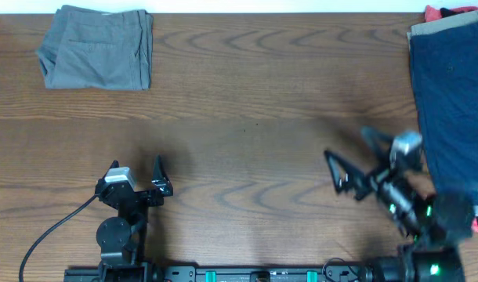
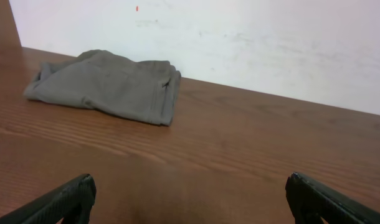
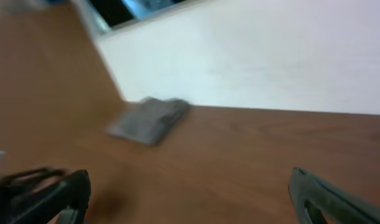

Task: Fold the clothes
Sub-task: 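Reach the right gripper to the dark blue shorts on the right stack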

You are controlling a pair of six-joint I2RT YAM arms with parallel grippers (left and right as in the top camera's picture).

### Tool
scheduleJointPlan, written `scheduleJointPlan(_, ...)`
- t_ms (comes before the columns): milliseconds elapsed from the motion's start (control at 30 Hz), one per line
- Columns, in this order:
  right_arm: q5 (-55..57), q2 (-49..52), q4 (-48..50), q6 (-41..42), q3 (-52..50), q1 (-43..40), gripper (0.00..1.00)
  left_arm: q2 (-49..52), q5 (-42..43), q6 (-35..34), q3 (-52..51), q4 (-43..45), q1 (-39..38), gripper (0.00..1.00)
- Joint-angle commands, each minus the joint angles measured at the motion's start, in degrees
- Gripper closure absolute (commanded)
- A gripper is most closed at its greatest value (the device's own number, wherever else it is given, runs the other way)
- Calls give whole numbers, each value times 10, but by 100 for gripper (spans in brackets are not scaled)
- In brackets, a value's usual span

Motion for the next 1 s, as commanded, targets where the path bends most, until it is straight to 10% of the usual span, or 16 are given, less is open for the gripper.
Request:
scheduleJointPlan(0,109,110,-35,-101,92,-11,1,-4,-11,3,-13,-16,2,2)
scheduleJointPlan(500,277,724,-494,-146,785,-104,1,-4,-11,3,-13,-16,2,2)
scheduleJointPlan(967,584,952,-466,-207,904,-109,1,-4,-11,3,-13,-16,2,2)
